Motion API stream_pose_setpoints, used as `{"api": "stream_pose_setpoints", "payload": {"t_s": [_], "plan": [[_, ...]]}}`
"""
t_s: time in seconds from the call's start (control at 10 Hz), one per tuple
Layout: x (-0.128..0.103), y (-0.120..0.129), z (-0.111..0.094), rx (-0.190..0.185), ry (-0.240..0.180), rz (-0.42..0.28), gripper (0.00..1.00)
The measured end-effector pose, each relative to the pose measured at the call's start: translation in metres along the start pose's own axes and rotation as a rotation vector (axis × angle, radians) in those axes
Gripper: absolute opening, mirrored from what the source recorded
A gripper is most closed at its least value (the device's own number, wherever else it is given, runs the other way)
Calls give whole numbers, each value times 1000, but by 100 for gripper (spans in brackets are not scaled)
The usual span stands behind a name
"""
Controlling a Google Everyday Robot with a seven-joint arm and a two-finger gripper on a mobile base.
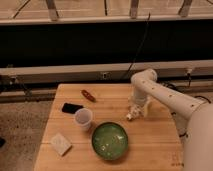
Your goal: Stand the bottle upright
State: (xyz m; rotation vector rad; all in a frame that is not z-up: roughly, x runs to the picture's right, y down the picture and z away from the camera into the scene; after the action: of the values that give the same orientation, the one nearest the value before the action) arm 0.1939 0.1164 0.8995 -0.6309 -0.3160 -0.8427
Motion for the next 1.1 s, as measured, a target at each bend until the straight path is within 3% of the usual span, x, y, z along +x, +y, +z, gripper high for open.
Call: {"api": "stream_pose_setpoints", "payload": {"t_s": [0.3, 0.9, 1.1], "plan": [[7, -1, 11, 1, 16, 15, 76], [14, -1, 5, 13, 35, 28, 14], [17, -2, 3, 13, 28, 28, 1]]}}
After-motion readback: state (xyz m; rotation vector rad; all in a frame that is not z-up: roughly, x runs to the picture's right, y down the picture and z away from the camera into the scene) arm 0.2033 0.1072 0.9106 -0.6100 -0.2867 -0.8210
